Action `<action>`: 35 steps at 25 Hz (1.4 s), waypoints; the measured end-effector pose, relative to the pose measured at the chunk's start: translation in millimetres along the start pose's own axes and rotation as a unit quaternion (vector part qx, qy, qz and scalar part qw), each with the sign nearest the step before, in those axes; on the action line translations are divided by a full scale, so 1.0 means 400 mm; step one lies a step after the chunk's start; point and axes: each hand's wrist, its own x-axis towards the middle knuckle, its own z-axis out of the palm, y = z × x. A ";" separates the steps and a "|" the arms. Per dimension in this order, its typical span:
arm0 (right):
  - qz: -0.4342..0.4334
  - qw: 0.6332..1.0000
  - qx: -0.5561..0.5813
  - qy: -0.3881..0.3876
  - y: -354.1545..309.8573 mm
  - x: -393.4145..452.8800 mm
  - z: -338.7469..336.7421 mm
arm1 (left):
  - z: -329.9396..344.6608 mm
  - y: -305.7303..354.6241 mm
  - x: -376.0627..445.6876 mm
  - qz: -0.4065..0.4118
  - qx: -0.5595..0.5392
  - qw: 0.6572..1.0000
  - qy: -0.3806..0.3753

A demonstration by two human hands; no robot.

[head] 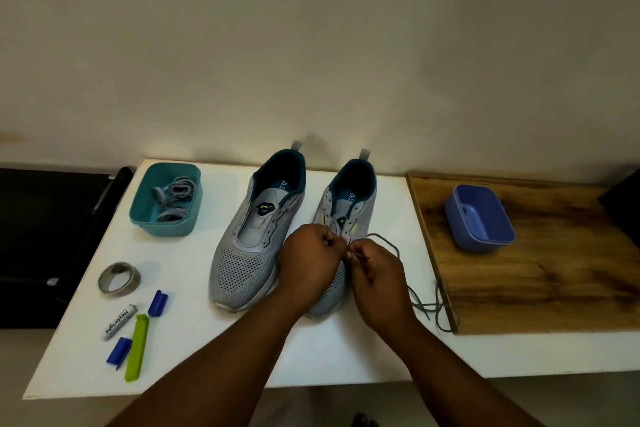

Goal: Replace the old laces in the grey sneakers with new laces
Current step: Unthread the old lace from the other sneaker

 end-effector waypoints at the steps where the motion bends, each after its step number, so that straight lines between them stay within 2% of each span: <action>1: 0.013 1.000 -0.005 0.024 -0.001 -0.006 0.009 | 0.004 0.005 0.000 -0.021 -0.013 1.000 -0.010; 4: 0.149 0.978 0.102 0.108 -0.013 -0.001 0.034 | 0.015 0.017 -0.024 -0.057 0.005 0.998 -0.034; 7: 0.143 0.977 0.148 0.049 0.006 0.020 0.012 | 0.010 0.009 -0.035 -0.023 0.101 0.992 -0.070; 9: 0.172 0.968 0.184 0.019 0.011 0.029 -0.002 | 0.005 0.015 -0.056 0.056 0.218 0.974 -0.019; 11: 0.174 0.976 0.130 0.000 0.019 0.032 -0.010 | 0.013 0.017 -0.066 0.109 0.283 0.953 0.030; 14: 0.120 0.991 -0.044 -0.036 0.020 0.031 -0.029 | 0.026 0.006 -0.059 0.091 0.238 0.967 0.026; 16: 0.094 0.990 -0.104 -0.026 0.013 0.031 -0.038 | 0.031 0.003 -0.055 0.071 0.171 0.982 0.028; 18: 0.071 0.989 -0.129 -0.007 0.010 0.032 -0.033 | 0.033 0.007 -0.049 0.046 0.112 0.992 0.032; 23: 0.029 0.997 -0.066 0.009 0.016 0.043 -0.034 | 0.029 0.000 -0.005 0.002 0.030 1.000 0.007; 27: 0.041 0.977 -0.202 -0.060 -0.017 0.046 -0.040 | 0.037 0.006 -0.004 0.008 -0.033 0.999 0.006; 28: 0.047 0.983 -0.167 -0.061 -0.018 0.052 -0.040 | 0.036 0.004 -0.003 0.001 -0.052 0.999 -0.005; 30: 0.069 0.997 -0.020 -0.032 -0.010 0.060 -0.033 | 0.030 -0.006 -0.007 -0.003 -0.072 0.997 -0.029; 31: 0.090 0.995 0.047 -0.016 0.001 0.059 -0.027 | 0.028 -0.009 -0.015 0.008 -0.040 0.999 -0.030; 33: 0.149 0.978 0.145 -0.002 0.015 0.050 -0.010 | 0.026 -0.004 -0.037 0.037 0.097 0.994 -0.014; 35: 0.169 0.971 0.170 0.011 0.012 0.042 0.000 | 0.030 0.010 -0.051 0.056 0.173 0.983 0.011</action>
